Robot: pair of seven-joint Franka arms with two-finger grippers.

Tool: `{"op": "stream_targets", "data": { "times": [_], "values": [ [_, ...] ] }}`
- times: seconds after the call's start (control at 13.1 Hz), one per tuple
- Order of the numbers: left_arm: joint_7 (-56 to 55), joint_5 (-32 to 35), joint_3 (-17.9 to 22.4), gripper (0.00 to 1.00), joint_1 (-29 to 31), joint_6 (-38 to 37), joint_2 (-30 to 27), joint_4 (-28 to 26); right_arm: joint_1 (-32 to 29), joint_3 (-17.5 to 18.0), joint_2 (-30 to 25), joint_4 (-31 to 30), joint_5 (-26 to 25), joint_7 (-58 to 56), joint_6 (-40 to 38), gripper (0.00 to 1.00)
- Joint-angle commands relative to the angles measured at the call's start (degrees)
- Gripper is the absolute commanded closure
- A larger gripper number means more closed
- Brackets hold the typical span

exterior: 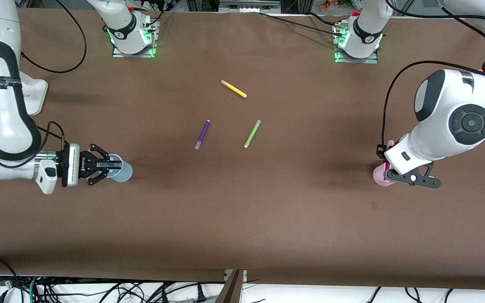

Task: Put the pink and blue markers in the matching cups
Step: 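Lower the markers into the matching cups and open both grippers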

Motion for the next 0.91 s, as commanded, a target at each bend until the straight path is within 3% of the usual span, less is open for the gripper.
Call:
{"op": "stream_targets", "data": {
  "times": [0.0,0.23,0.38,0.84],
  "values": [
    [17.8,1.2,-0.3,1.0,3.9,5.2,-1.1,-1.6,-1.2,0.4,-0.7,-0.5,1.9,2.3,-1.0,0.0],
    [33.5,1.1,-0.3,1.0,5.2,10.3,-1.1,-2.0,-0.5,0.9,-1.4,1.2,0.8,20.7,-0.7,0.0],
    [41.6,-2.1,-1.1,1.0,6.9,13.2,-1.0,-2.9,1.7,0.9,-2.7,2.3,-2.8,36.0,-0.2,0.0],
    [71.6,-27.6,-1.2,1.0,13.4,19.3,0.8,-11.0,8.7,1.0,-2.7,11.1,-24.0,81.2,-0.7,0.0]
  ]
}}
